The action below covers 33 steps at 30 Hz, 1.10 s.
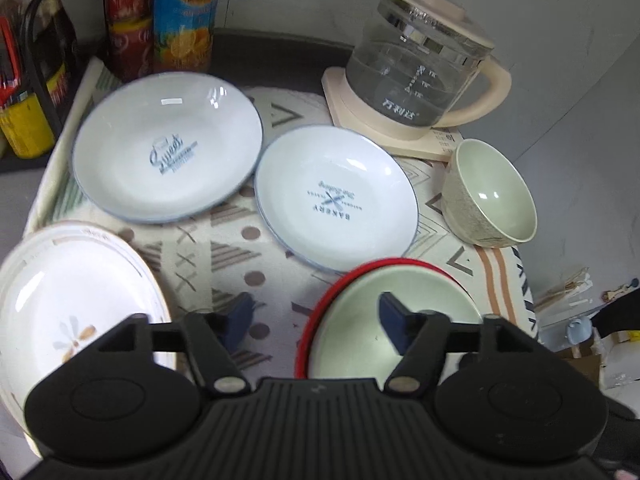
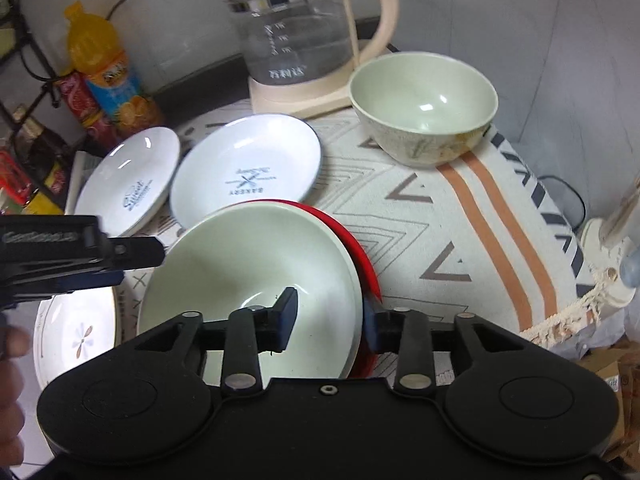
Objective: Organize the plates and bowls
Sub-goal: 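Open the right tool and lift it off the nested bowls, then move the right tool to the small pale green bowl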
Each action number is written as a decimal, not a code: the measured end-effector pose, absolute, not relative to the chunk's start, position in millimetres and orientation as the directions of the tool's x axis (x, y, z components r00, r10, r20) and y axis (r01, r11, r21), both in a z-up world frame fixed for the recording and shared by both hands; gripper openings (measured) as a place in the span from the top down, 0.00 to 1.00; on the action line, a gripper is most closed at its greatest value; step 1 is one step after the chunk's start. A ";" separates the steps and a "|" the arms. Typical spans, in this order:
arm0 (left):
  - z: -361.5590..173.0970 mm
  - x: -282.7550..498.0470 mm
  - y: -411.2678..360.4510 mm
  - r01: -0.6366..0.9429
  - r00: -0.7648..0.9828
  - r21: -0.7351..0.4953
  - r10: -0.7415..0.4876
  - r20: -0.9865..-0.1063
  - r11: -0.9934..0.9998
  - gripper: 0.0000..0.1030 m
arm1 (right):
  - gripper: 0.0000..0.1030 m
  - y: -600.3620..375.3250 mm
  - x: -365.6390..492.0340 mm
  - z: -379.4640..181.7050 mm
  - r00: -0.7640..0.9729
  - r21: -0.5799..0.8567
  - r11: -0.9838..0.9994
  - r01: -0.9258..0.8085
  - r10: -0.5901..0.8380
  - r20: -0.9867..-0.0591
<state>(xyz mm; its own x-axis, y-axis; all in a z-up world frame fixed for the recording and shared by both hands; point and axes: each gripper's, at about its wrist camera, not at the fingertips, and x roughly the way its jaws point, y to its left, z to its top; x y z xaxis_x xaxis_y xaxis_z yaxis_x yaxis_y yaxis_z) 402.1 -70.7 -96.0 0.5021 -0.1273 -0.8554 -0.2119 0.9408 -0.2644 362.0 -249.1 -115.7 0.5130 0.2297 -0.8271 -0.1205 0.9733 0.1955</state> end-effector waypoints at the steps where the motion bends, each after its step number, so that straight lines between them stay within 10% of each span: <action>1: -93.9 403.0 -70.9 -0.205 0.511 -0.264 -0.127 -0.850 0.942 0.22 | 0.54 -250.7 360.9 -112.7 0.521 0.201 0.973 -0.117 0.233 -0.822; 18: -80.3 439.0 -105.3 -0.145 0.539 -0.250 -0.136 -0.832 0.957 0.16 | 0.21 -298.1 376.2 -94.3 0.624 0.223 0.973 -0.057 0.210 -0.753; 33: -79.9 484.0 -141.1 -0.127 0.571 -0.279 -0.160 -0.806 0.952 0.16 | 0.24 -342.2 419.6 -100.5 0.647 0.258 0.966 -0.014 0.205 -0.734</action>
